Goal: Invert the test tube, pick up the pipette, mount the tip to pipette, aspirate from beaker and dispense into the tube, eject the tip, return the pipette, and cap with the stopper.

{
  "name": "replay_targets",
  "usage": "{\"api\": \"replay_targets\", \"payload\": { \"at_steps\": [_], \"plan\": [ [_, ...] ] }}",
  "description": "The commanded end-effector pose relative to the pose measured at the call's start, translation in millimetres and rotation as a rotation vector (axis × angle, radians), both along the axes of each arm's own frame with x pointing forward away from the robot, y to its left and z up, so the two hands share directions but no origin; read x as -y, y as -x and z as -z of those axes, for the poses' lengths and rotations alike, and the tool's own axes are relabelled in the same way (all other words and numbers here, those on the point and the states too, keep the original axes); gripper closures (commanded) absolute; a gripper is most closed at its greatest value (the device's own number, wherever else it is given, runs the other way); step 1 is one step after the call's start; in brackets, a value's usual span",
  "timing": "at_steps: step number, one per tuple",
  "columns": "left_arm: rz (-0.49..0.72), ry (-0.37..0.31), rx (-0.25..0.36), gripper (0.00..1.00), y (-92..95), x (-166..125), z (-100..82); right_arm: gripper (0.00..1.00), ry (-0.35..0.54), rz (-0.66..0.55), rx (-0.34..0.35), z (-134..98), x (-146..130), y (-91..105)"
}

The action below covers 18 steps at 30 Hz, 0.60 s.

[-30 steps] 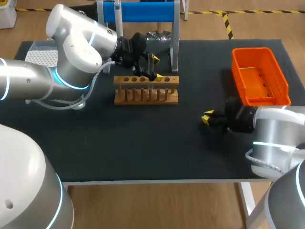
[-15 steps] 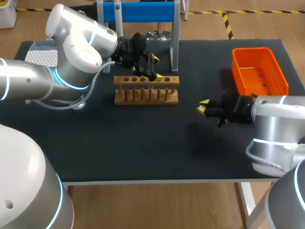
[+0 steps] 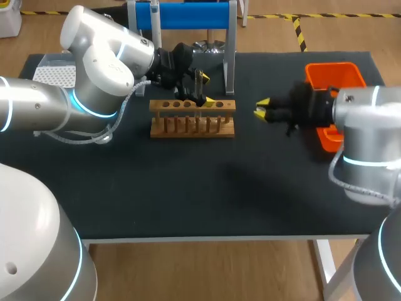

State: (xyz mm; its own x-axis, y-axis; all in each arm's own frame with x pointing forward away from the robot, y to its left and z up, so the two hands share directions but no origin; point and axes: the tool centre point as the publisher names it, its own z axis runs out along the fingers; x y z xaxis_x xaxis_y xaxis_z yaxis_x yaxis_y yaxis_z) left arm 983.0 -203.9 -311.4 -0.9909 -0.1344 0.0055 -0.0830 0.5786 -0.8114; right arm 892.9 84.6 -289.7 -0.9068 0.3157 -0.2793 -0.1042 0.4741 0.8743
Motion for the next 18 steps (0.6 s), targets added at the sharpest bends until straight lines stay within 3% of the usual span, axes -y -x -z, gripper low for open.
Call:
{"api": "replay_targets", "payload": {
  "at_steps": [1, 7, 18],
  "plan": [
    [0.003, -0.002, -0.003, 0.0, -1.2, 0, -0.2, 1.0, 0.03, -0.093, -0.046, -17, -12, -14.9],
    [0.003, -0.002, -0.003, 0.0, -1.2, 0, -0.2, 1.0, 0.006, -0.125, -0.077, -37, -34, -35.8],
    [0.003, -0.002, -0.003, 0.0, -1.2, 0, -0.2, 1.0, 0.019, -0.18, -0.063, -63, -78, -59.5]
  ]
}}
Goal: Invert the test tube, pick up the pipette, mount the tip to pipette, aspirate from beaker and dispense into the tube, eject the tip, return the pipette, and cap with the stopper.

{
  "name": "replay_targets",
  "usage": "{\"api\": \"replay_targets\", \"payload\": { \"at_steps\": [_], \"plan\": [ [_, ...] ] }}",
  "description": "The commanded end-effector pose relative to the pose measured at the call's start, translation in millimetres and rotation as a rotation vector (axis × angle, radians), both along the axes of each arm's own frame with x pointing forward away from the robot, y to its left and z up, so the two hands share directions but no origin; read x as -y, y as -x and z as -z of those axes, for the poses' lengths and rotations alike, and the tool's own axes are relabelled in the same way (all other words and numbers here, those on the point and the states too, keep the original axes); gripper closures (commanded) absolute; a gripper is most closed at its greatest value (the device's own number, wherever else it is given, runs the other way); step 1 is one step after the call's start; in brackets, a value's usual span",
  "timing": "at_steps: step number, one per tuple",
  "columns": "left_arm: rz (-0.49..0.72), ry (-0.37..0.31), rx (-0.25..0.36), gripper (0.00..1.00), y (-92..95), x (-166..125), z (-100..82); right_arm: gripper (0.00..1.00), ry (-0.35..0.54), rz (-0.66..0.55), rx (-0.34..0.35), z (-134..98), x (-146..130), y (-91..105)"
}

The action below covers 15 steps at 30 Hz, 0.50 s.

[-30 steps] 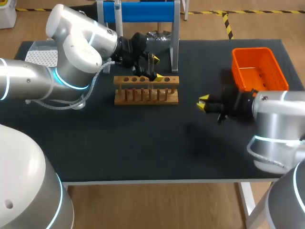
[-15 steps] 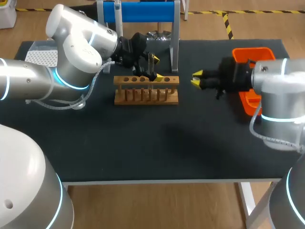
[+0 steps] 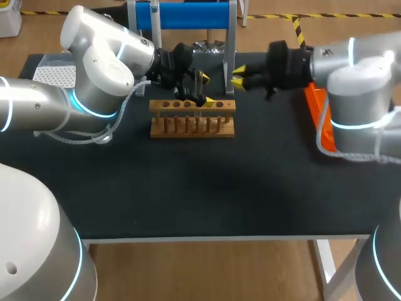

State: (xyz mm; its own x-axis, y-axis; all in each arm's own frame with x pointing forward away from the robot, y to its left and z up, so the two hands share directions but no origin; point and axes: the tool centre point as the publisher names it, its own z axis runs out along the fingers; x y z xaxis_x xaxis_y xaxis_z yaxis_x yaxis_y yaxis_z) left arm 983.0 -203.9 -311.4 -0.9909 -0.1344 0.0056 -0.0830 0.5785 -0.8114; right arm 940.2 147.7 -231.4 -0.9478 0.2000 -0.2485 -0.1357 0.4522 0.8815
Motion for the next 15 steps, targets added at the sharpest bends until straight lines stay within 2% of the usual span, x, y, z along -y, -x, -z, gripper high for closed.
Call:
{"api": "replay_targets", "payload": {
  "at_steps": [1, 15],
  "plan": [
    [0.003, -0.002, -0.003, 0.0, -1.2, 0, -0.2, 1.0, 0.031, -0.058, -0.03, -6, -19, -14.2],
    [0.002, -0.003, -0.002, 0.0, -1.2, -2, -0.5, 1.0, 0.04, -0.082, -0.039, -16, -54, -37.3]
  ]
}}
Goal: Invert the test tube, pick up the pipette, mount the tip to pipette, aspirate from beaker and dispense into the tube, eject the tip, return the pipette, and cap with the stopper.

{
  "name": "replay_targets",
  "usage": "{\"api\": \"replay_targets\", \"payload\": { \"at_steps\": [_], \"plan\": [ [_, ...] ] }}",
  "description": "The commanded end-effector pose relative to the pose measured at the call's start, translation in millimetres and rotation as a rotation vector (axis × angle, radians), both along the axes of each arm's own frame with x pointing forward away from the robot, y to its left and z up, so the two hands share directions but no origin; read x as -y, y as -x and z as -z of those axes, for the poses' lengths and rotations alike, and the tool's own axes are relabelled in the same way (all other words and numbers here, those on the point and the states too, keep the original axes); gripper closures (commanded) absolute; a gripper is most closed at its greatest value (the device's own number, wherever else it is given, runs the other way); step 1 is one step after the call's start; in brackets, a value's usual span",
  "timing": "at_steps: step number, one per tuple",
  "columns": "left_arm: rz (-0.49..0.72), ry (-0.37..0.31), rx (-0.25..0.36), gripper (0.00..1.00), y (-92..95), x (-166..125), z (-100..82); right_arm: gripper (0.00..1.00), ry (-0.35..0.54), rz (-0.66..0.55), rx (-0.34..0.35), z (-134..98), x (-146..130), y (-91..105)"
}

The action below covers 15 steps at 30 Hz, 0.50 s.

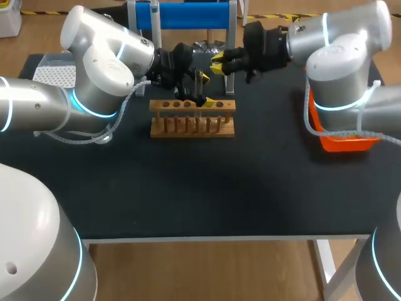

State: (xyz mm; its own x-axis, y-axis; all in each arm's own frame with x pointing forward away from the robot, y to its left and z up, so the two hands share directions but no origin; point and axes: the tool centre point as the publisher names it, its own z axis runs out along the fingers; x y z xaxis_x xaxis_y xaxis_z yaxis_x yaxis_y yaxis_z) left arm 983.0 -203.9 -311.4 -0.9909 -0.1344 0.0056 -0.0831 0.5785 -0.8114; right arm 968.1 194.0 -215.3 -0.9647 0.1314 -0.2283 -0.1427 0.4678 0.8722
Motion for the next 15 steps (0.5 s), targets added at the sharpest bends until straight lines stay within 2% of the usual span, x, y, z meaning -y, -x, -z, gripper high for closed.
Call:
{"api": "replay_targets", "payload": {
  "at_steps": [1, 15],
  "plan": [
    [0.003, -0.004, 0.0, 0.0, -1.0, -2, -0.5, 1.0, 0.013, -0.019, -0.015, 1, -10, -10.5],
    [-0.017, -0.014, 0.027, 0.0, 4.7, -16, -3.6, 1.0, 0.02, -0.031, -0.024, 1, -26, -13.5]
  ]
}}
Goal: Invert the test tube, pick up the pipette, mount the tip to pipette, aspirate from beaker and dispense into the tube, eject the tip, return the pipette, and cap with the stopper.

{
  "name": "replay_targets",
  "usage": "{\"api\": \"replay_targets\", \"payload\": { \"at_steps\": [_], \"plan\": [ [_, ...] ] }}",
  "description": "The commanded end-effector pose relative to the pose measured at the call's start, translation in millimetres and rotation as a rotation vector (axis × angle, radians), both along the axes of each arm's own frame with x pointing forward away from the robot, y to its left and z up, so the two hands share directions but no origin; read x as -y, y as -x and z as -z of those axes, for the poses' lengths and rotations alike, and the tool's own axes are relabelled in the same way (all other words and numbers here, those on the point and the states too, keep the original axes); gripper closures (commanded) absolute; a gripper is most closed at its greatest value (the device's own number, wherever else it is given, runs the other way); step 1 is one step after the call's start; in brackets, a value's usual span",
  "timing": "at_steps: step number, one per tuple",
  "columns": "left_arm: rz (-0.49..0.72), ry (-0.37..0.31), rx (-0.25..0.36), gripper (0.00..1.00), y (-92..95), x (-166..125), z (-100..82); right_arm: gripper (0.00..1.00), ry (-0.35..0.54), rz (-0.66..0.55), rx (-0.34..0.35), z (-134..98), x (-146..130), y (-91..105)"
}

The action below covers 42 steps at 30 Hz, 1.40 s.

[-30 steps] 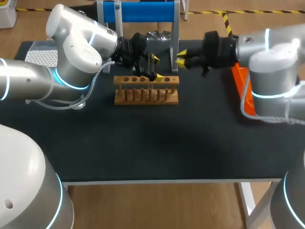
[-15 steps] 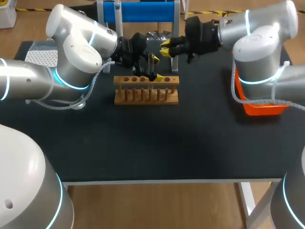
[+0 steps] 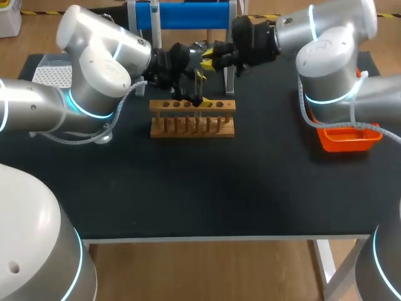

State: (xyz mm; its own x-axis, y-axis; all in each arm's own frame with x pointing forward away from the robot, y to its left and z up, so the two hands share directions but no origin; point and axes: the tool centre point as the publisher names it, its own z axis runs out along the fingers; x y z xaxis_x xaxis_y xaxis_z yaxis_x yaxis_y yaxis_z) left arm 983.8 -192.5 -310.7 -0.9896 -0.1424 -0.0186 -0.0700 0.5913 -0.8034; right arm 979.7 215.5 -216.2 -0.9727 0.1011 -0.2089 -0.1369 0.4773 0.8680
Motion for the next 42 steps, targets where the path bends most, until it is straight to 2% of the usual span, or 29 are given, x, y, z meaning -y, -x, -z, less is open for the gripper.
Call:
{"api": "replay_targets", "payload": {
  "at_steps": [1, 17, 42],
  "plan": [
    [-0.014, 0.002, 0.005, 0.0, 5.7, -5, -2.9, 1.0, 0.005, -0.005, -0.002, -1, -5, -1.9],
    [-0.036, -0.006, 0.004, 0.0, 7.1, -7, -3.4, 1.0, 0.014, -0.023, -0.001, -3, -15, 0.7],
    [-0.036, -0.006, 0.004, 0.0, 7.1, -7, -3.4, 1.0, 0.023, -0.034, -0.032, 17, -17, 8.1]
  ]
}}
